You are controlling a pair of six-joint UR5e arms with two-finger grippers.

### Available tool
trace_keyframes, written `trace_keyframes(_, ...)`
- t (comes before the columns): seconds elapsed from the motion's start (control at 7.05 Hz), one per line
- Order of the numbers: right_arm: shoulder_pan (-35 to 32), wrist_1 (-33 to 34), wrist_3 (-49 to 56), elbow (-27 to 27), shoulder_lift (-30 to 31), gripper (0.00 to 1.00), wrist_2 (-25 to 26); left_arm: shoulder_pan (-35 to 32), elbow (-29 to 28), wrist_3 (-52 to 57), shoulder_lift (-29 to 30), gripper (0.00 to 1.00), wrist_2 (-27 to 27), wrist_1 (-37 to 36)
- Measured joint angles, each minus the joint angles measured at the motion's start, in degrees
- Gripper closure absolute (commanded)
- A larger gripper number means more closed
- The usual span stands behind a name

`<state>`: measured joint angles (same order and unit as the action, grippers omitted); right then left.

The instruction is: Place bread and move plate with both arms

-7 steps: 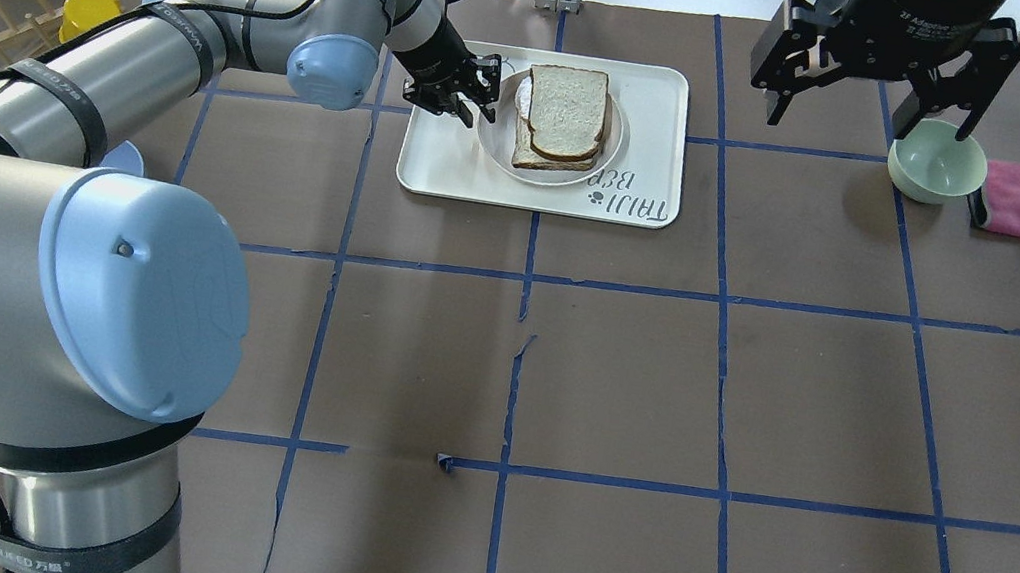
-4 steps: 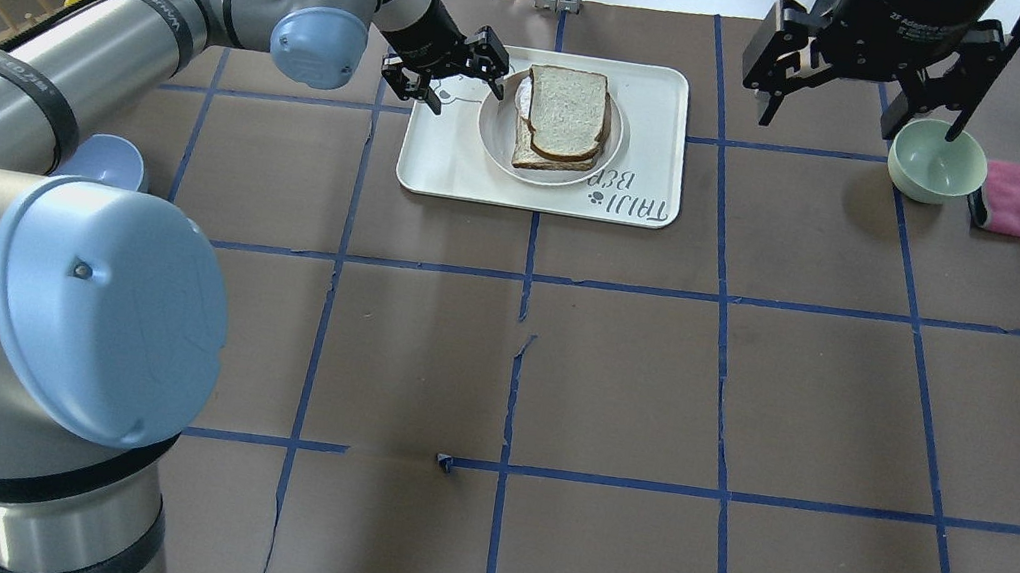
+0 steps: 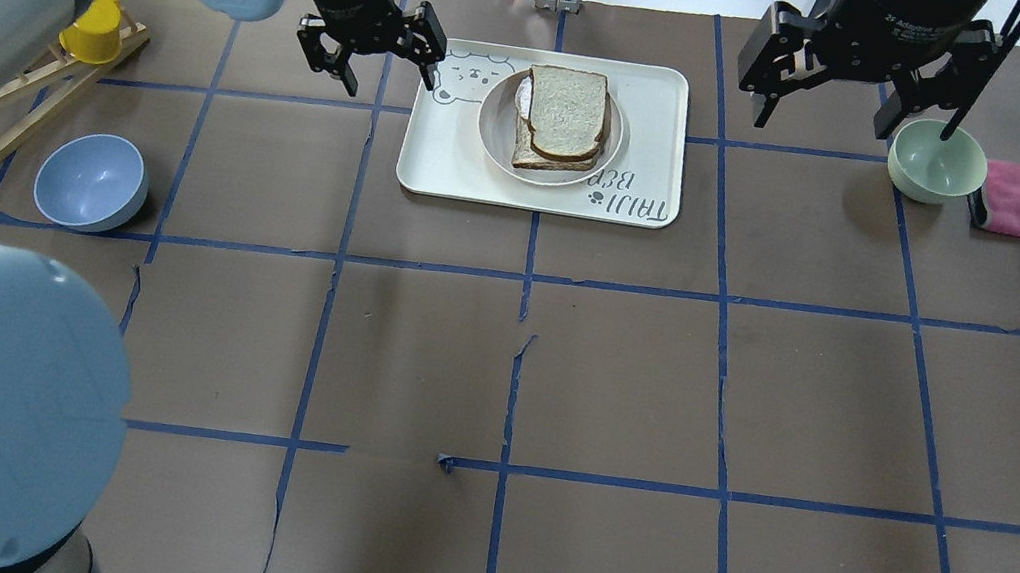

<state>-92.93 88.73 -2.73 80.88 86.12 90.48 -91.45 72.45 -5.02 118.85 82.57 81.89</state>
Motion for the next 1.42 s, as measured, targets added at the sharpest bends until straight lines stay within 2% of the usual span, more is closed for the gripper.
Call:
trace_keyframes(0.28,0.00,0.02,-0.30,-0.07,-0.08,0.00,-0.06,0.35,0.49,0.40,-9.09,0.00,3.23,14.41)
trace_keyframes(0.57,0.02,0.03,-0.20,-0.14,-0.09,0.00,0.15,0.62,4.48,0.51,-16.21,0.00,3.71,20.21)
trace_keyframes(0.85,0.13,-0.10,-0.35,-0.16,0.16,0.00,0.44,1.43,10.46,0.48,-21.71,0.00,4.03,19.11)
trace_keyframes(1.13,0.25,0.04,-0.51,-0.61,0.16,0.00,0.11,2.20,15.38,0.54,-25.48,0.00,6.64,15.48)
trace_keyframes(1.42,0.11,0.11,-0.69,-0.92,0.11,0.00,0.10,2.53,17.16,1.04,-28.08,0.00,7.73,14.71)
